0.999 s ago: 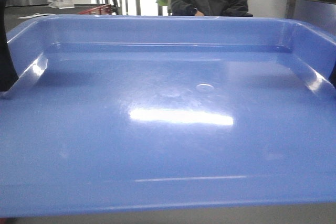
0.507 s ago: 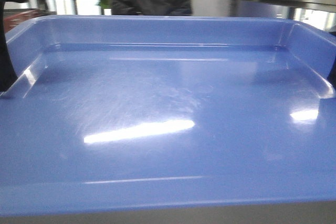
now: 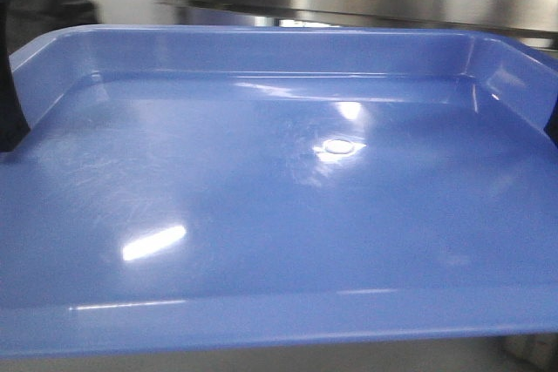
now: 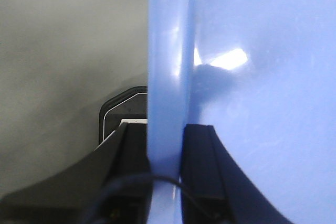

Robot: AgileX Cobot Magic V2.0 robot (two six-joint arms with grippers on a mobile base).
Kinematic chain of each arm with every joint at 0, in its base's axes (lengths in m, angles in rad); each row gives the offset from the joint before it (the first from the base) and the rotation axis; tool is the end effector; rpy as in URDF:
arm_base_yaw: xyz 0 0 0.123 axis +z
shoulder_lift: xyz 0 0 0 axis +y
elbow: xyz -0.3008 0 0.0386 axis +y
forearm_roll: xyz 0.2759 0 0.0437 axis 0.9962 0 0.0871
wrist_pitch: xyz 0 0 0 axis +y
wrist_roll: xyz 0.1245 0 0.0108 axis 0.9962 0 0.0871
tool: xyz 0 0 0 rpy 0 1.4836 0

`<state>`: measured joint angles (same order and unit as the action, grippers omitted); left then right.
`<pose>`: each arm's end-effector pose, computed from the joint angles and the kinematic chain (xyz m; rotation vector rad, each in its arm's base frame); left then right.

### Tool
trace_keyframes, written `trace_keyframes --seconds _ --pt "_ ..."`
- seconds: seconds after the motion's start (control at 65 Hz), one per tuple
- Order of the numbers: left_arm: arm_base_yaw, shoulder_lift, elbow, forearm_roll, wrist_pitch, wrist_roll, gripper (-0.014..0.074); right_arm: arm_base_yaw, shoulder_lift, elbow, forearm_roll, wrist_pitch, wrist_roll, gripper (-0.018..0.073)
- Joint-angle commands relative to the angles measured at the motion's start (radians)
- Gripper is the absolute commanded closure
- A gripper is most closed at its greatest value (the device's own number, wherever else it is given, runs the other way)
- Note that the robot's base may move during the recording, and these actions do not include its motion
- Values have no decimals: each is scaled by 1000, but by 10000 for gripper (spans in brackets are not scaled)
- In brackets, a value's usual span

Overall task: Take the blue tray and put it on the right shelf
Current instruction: 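Hold the tray level in both grippers while the base drives to the shelf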

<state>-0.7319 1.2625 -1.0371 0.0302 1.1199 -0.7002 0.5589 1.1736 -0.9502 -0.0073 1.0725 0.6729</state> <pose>0.1976 -0.1729 0.2834 0.0583 2.8742 -0.2657 0.2057 0.1277 0.2799 0.1578 2.8232 0.2909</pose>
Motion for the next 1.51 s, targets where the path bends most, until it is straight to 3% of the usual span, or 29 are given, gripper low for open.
trace_keyframes --seconds 0.0,1.491 --pt "-11 -25 -23 -30 -23 -6 593 1 -22 -31 7 -46 8 315" --pt "-11 -25 -23 -30 -23 -6 594 1 -22 -31 7 -45 8 315"
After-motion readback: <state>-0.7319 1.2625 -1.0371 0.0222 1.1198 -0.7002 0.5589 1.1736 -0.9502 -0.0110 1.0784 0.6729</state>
